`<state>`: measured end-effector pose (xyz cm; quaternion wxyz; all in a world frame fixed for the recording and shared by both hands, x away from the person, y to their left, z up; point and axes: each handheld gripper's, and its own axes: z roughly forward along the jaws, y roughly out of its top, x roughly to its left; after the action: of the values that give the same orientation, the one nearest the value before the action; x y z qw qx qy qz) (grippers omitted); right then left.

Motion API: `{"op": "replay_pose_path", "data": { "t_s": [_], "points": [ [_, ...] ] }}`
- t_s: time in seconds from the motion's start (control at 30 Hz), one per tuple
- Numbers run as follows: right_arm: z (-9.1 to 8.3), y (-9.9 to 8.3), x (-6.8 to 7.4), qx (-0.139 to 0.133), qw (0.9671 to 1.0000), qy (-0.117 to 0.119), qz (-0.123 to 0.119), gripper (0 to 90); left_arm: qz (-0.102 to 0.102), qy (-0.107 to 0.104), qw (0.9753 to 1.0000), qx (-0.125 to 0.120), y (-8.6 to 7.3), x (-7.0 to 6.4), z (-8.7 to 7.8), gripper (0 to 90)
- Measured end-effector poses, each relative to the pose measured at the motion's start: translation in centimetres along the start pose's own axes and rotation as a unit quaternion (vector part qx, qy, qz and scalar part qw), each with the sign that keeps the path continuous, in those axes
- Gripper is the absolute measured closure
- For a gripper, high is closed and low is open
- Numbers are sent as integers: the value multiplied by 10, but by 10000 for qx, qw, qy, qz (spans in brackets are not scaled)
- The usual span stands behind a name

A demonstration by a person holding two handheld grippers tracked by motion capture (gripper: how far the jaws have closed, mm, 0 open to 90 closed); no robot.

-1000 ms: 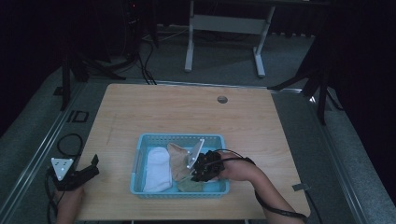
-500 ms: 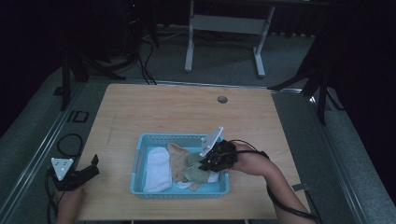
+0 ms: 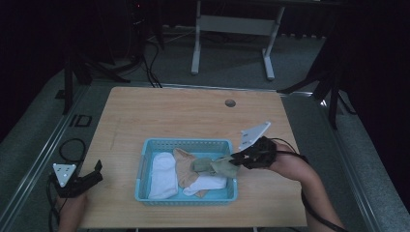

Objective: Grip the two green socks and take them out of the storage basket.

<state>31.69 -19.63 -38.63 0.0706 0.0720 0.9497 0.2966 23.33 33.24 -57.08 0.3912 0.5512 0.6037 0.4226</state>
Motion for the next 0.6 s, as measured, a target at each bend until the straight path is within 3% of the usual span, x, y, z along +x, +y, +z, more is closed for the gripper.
{"op": "replay_pose_path", "data": {
  "t_s": [0.3, 0.6],
  "points": [
    [-25, -46, -8, 8, 9986, -284, 452, 808, -2, 16, 10000, 0, 0, 0, 0, 4],
    [-20, -85, -11, 163, 9961, -303, 818, 808, 0, 20, 10000, 7, 0, 0, 0, 4]
  ]
}}
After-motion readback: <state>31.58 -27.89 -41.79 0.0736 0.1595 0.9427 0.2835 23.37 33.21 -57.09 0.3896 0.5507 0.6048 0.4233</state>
